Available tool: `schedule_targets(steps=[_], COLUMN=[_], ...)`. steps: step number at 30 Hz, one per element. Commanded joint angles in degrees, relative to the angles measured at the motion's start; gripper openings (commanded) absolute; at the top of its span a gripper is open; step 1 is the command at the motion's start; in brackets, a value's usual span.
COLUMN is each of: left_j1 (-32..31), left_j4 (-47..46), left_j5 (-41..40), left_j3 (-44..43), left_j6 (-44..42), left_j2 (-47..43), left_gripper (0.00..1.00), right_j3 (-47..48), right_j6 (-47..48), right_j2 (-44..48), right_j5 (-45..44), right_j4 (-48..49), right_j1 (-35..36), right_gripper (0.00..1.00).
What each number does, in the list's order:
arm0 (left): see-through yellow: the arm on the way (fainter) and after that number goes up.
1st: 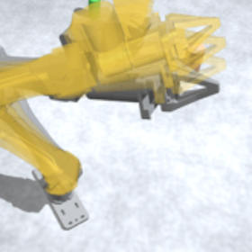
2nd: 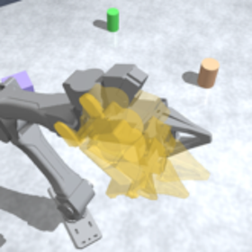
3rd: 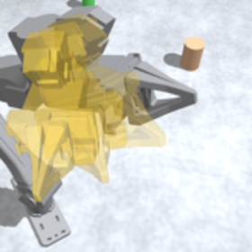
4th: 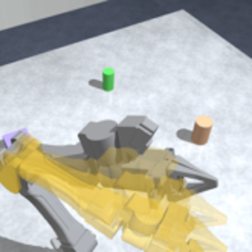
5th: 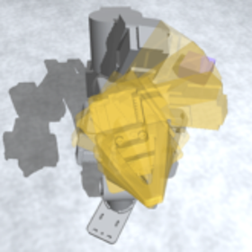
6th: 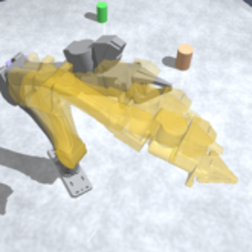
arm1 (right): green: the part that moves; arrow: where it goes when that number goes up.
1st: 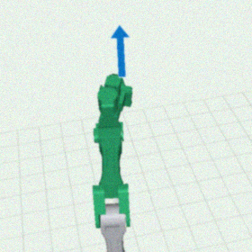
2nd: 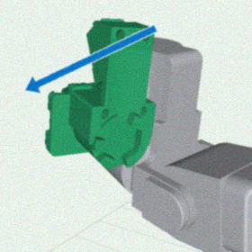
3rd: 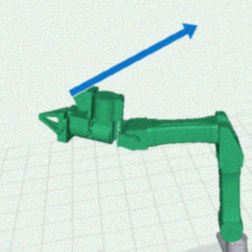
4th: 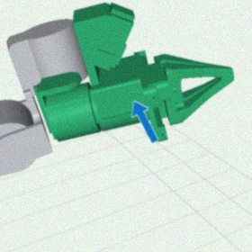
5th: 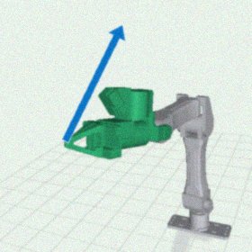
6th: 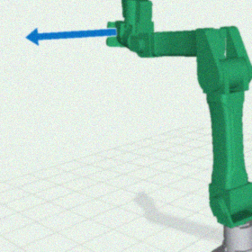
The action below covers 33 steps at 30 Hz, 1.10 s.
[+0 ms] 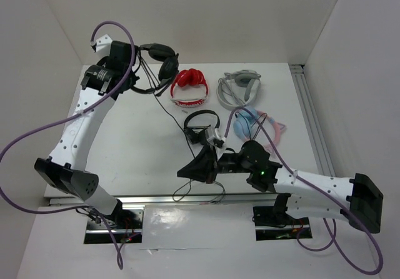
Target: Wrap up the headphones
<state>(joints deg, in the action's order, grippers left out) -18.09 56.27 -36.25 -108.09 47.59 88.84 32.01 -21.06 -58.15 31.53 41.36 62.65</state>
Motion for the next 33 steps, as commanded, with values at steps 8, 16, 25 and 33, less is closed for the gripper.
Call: schedule_targets(steps=[8, 16, 25, 33], left_j1=[0.77, -1.07, -12.58, -19.96], left_j4=[3.32, 0.16, -2.49, -1.16], left_j5=[-7.26, 0.19, 15.94, 25.95], left_j3=[7.27, 15.45, 28.89, 34.0], left_j6=[-2.84, -13.65, -21.84, -24.39], left_j2=[2.48, -1.2, -15.52, -25.11], left_gripper=[0.0, 0.0, 0.0, 0.0], right_j3=[25.63, 50.41, 54.12, 48.16], right_j6=[16.57, 30.1, 41.88, 47.43], right_j2=[-0.47, -7.23, -12.78, -12.25], right_j5=[-15.96, -35.72, -69.21, -72.16], right_j4=[-44.42, -68.77, -66.26, -53.16], right_j1=[0.89, 0.89, -0.34, -6.65], right_gripper=[0.0, 0.0, 0.0, 0.0])
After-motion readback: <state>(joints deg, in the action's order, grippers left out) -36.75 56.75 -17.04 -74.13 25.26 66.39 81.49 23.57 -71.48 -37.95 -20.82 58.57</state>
